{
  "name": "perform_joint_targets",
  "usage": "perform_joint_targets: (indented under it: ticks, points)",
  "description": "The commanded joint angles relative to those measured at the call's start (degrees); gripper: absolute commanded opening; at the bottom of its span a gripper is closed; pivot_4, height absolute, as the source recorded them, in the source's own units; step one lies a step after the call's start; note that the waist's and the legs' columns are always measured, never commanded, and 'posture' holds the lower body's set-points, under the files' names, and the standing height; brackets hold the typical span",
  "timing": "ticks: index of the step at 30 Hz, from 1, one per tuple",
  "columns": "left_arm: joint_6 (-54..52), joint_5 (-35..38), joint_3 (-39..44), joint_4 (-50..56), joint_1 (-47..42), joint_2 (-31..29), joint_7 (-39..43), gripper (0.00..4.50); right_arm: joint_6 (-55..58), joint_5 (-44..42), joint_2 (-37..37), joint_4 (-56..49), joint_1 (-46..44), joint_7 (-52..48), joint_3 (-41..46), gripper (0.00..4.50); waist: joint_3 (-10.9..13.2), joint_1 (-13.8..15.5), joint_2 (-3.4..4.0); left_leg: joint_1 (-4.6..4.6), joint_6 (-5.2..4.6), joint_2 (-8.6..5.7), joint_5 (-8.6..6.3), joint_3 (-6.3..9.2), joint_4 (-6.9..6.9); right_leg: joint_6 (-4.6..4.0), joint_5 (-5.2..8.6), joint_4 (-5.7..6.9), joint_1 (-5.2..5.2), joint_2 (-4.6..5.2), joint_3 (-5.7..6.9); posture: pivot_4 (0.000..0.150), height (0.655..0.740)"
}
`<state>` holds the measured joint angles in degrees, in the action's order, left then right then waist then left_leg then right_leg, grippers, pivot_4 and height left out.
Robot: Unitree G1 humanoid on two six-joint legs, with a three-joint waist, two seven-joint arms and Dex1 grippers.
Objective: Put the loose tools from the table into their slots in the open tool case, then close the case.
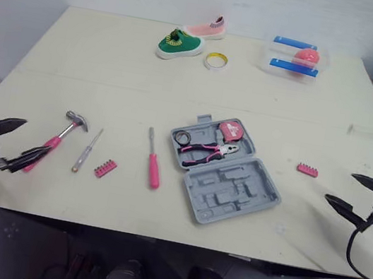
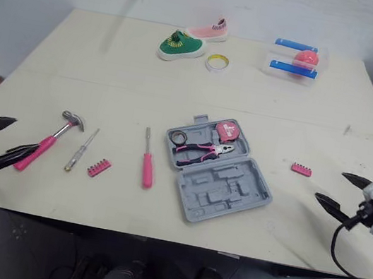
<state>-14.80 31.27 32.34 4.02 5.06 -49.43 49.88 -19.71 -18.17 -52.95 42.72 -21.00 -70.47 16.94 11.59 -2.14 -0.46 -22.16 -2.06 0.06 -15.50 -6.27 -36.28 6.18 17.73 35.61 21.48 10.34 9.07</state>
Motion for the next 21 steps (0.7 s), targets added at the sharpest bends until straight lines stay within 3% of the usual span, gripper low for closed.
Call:
perform_joint_targets:
  ticks: [1, 3, 4, 10, 12, 21]
  points:
    - [-6.7, 0.4, -8.9, 12.9, -4.8, 2.1, -6.2, 4.49, 4.9, 2.1, 1.9, -4.8, -4.8, 1.0, -4.6, 4.26, 0.0, 0.5, 0.00, 0.00, 0.03, 0.00, -0.02, 0.00, -0.04, 0.00, -0.01, 0.03, -0.01, 0.00, -0.02, 0.150, 0.7400]
    - [-8.9, 0.2, -13.4, 16.6, -7.5, 3.2, -7.2, 3.94, 7.9, 2.7, 3.3, -5.4, -7.8, 2.4, -6.0, 3.66, 0.0, 0.6, 0.00, -0.03, 0.24, 0.00, -0.07, 0.02, -0.11, -0.01, -0.07, 0.04, -0.01, -0.02, -0.02, 0.150, 0.7400]
    - [-10.6, 0.4, -15.9, 17.9, -9.3, 4.2, -8.0, 3.62, 8.2, 3.5, 4.2, -5.3, -9.3, 2.9, -7.1, 3.15, 0.0, 0.7, 0.00, -0.05, 0.24, 0.00, -0.07, 0.02, -0.12, -0.01, -0.08, 0.06, 0.00, -0.02, -0.03, 0.150, 0.7400]
    - [-19.9, -2.6, -30.3, 20.7, -18.4, 11.0, -14.2, 0.79, 9.3, 9.3, 8.3, -1.6, -18.0, 6.0, -12.9, 0.02, 0.0, 0.9, 0.02, -0.19, -0.04, 0.03, 0.14, 0.06, -0.14, -0.01, -0.08, 0.05, -0.01, -0.61, 0.01, 0.150, 0.7400]
    - [-21.3, -4.8, -34.4, 19.8, -21.0, 13.4, -15.6, 0.05, 9.2, 11.8, 9.3, 0.8, -20.9, 6.8, -15.0, 0.00, 0.0, 0.8, 0.01, -0.24, -0.12, -0.01, 0.18, 0.02, -0.24, 0.11, -0.16, 0.02, -0.02, -0.65, 0.04, 0.150, 0.7400]
    - [-26.0, -11.3, -44.1, 14.1, -28.1, 17.0, -16.1, 0.05, 4.9, 16.8, 12.0, 8.9, -26.5, 8.2, -18.8, 0.00, 0.0, 0.7, 0.01, -0.31, -0.14, 0.08, 0.19, 0.03, -0.59, 0.19, -0.21, 0.02, -0.05, -0.74, 0.02, 0.150, 0.7400]
